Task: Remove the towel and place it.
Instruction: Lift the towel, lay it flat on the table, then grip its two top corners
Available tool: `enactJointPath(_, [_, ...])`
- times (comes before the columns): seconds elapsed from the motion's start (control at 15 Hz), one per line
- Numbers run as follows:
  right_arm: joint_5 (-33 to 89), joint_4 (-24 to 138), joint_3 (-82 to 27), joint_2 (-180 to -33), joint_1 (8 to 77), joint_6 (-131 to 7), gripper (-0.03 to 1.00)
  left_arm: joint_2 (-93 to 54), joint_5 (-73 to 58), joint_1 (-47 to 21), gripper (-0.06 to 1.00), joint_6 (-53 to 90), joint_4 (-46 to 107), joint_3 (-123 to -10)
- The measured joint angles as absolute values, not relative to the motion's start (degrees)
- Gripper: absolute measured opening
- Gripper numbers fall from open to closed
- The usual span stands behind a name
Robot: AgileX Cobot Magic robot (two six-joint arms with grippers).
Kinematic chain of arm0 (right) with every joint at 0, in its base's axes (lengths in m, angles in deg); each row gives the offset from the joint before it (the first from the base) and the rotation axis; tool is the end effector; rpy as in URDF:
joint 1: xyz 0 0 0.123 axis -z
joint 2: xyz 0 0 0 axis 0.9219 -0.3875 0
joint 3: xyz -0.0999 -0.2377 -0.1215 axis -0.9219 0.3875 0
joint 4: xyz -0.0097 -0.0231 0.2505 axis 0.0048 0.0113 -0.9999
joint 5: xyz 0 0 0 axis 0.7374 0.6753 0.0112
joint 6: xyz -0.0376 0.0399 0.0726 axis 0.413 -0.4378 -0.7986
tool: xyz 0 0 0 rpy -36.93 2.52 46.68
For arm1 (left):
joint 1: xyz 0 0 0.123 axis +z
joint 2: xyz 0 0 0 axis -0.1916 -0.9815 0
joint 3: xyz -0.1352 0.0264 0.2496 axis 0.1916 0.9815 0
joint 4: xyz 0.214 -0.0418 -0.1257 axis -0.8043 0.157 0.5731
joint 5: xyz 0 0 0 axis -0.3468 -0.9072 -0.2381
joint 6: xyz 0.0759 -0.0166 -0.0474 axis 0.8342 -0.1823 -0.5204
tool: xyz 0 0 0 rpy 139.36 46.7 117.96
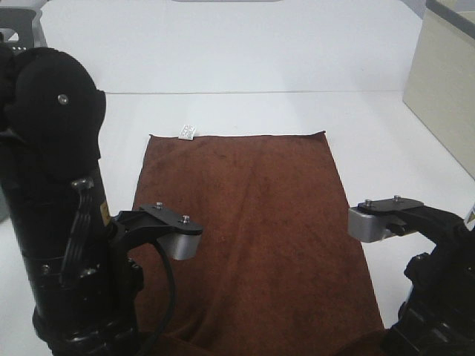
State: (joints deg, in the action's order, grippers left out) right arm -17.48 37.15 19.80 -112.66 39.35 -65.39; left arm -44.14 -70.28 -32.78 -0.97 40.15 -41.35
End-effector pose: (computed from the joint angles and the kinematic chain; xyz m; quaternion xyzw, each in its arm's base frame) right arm 0.1466 0.1171 0.1733 0.2492 -0.9480 -0.1856 0.0692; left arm 0.1707 -0.2096 0.1791 -0.3830 -0.8991 0.1369 0.1618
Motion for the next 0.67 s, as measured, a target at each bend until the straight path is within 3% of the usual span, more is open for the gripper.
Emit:
enactJointPath(0.27, [-17.5, 37.2, 19.9, -113.4, 39.4, -65.4, 0.03, -46.0, -69.4, -35.8, 0.00, -1.6, 40.8, -41.4])
enactJointPath(0.4, [-17.9, 37.2, 19.9, -113.4, 39.4, -65.4, 0.17, -46.3, -67.2, -37.7, 0.08, -3.4, 40.7, -41.4])
enactJointPath(0.47, [-18.1, 37.2, 19.9, -113.4, 39.4, -65.7, 0.31, -46.3, -65.7, -38.3, 0.21, -5.6, 40.7, -41.4])
enactJointPath(0.67, [-18.3, 37.2, 19.9, -113.4, 39.4, -67.0, 0.70, -46.3, -64.7, -38.7, 0.74, -9.8, 39.9, -41.4])
